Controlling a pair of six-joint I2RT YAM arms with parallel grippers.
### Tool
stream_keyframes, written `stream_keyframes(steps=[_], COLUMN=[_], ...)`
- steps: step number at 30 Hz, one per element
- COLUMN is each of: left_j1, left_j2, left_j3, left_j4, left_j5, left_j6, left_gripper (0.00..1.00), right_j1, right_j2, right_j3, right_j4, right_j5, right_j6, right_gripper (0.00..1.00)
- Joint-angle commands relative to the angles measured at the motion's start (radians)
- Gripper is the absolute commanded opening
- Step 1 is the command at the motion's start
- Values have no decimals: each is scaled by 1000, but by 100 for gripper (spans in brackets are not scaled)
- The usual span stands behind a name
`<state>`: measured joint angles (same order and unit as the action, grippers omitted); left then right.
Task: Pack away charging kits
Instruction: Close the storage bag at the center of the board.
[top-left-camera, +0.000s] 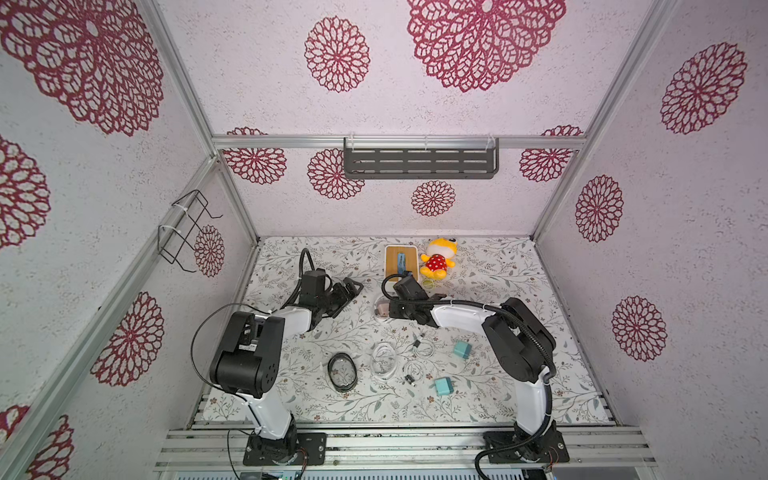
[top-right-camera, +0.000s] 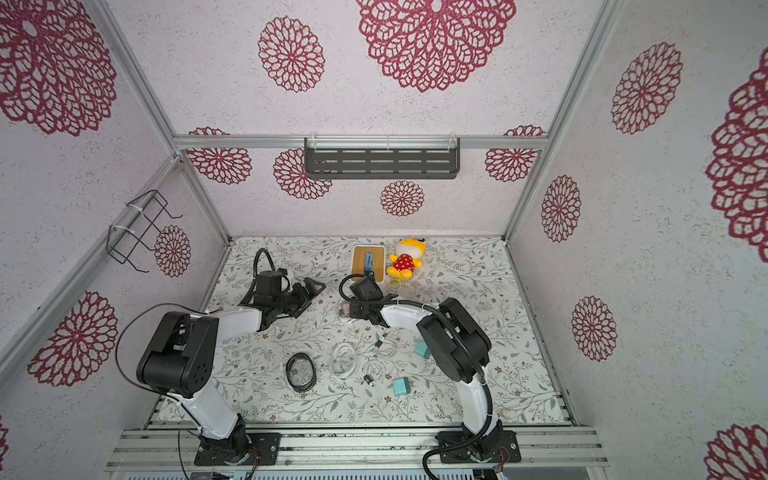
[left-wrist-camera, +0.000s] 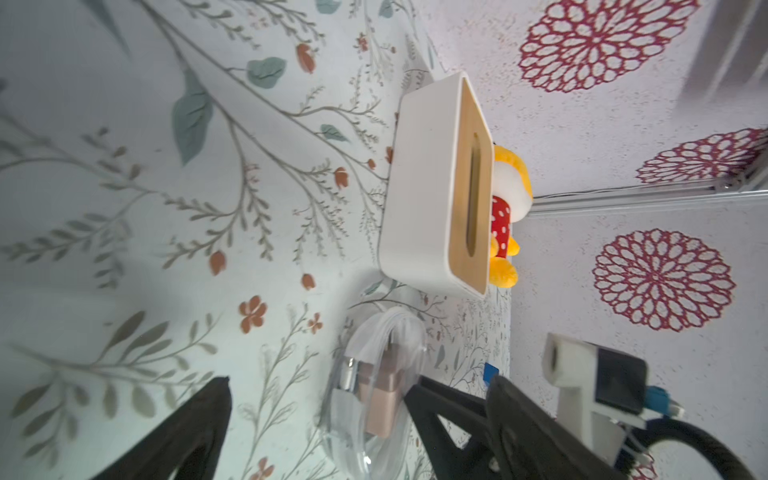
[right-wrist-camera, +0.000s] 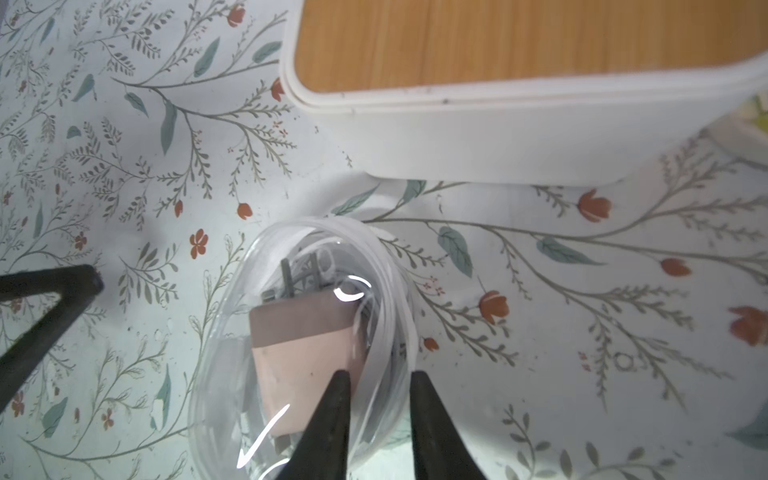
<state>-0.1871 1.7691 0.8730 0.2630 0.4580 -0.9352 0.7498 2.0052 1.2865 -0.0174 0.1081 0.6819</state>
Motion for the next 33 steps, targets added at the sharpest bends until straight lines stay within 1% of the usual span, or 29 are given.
stream_keyframes(steps=[1,8,10,13,14,16,19,20,22,25,29,33], left_j1=[-27,-44,-46,-52,-56,-63,-76,-80,-87,-91,-91,-91], left_j2=[32,42,52,73,79,87,93,96,98,101,110,128], left_j3=[40,69,76,90,97,111,136,142,150,158,165,171], left_j4=[-54,-107,-114,-125,-130,-149,-192,-201,-213,-227,-240,-240], left_j5=[38,16,17,24,24,20,1,-2,-8,-12,-17,-5], left_j6=[36,62,62,65,67,76,97,102,108,113,114,109], left_gripper=[98,98,99,96,95,94,95,94,95,94,94,94], right_j1=[2,-3,-3,-4,-4,-5,-6,-6,-5,-6,-5,-4], right_j2=[-40,-52,-51,-31,-23,-10,-7,-12,-14,-9,-18,0], right_j3=[6,-8,-10,2,7,22,32,33,41,77,103,163], right_j4=[41,100,113,125,128,118,102,92,54,-34,-99,-216], right_j5=[0,-29,-39,-59,-64,-66,-59,-50,-22,28,78,136], right_j6=[19,34,39,50,51,54,56,56,50,29,-8,-49], right_gripper=[28,43,44,44,42,35,18,11,0,0,0,0])
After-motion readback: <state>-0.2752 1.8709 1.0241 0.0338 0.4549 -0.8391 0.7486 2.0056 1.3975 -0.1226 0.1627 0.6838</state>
